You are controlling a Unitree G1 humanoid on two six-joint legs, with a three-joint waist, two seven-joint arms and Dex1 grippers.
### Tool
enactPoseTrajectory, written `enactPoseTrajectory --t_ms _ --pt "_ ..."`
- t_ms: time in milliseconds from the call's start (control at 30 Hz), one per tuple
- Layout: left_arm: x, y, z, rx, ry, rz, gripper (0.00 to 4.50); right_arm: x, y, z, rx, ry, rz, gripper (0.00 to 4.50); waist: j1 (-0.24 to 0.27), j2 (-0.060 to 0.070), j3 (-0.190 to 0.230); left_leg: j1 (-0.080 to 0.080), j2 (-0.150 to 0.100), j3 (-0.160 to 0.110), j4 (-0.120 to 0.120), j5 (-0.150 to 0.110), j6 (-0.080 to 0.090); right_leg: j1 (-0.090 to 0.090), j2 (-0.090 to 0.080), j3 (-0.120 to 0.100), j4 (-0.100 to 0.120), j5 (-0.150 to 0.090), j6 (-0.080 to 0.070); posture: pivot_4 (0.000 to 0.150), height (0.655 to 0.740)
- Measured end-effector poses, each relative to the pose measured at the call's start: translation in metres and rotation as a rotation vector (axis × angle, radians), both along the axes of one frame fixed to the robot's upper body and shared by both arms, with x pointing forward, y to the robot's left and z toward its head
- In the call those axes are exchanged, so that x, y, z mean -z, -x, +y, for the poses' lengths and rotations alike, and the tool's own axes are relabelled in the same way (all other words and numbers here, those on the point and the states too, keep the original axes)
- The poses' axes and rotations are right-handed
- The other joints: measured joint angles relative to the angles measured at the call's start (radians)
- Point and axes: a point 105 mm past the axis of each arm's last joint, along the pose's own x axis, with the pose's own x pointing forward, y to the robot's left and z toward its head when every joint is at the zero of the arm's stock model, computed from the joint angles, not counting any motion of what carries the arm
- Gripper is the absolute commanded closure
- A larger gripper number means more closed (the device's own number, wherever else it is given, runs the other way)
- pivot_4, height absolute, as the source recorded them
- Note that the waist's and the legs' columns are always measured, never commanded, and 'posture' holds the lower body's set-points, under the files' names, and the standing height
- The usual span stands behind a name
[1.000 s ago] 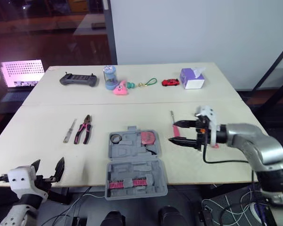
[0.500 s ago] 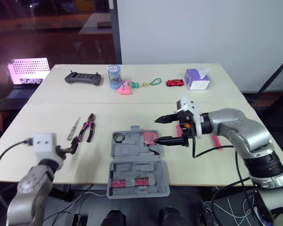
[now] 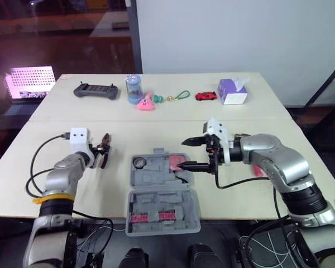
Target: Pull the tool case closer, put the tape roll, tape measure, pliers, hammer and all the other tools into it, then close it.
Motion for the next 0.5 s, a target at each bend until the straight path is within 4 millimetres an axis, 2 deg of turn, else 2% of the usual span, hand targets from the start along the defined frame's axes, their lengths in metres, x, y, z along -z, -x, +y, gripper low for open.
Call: enactPoseTrajectory --t_ms 167,367,467,500 --pt "0.008 -0.012 -0.007 0.032 0.016 0.01 0.0 0.003 -0.003 -0.004 0.03 0.028 0.003 0.04 -0.001 0.0 0.0 0.0 0.0 0.0 0.0 0.0 0.0 0.0 0.0 0.0 0.0 0.0 0.0 0.15 0.74" --pt "0.026 -0.01 -0.008 0.051 0.032 0.046 0.0 0.007 -0.009 -0.013 0.093 0.081 0.004 0.04 -0.001 0.0 0.0 0.0 0.0 0.0 0.0 0.0 0.0 -0.001 0.0 0.0 0.001 0.0 0.0 0.15 0.74" --pt "0.025 -0.011 -0.01 0.063 0.034 0.044 0.0 0.01 -0.009 -0.013 0.102 0.093 0.015 0.04 -0.001 0.0 0.0 0.0 0.0 0.0 0.0 0.0 0.0 -0.001 0.0 0.0 0.001 0.0 0.0 0.15 0.74" --pt "0.025 -0.011 -0.012 0.069 0.038 0.045 0.26 0.011 -0.009 -0.013 0.105 0.096 0.019 0.01 -0.001 0.0 0.0 0.0 0.0 0.0 0.0 0.0 0.0 -0.001 0.0 0.0 0.001 0.0 0.0 0.15 0.74"
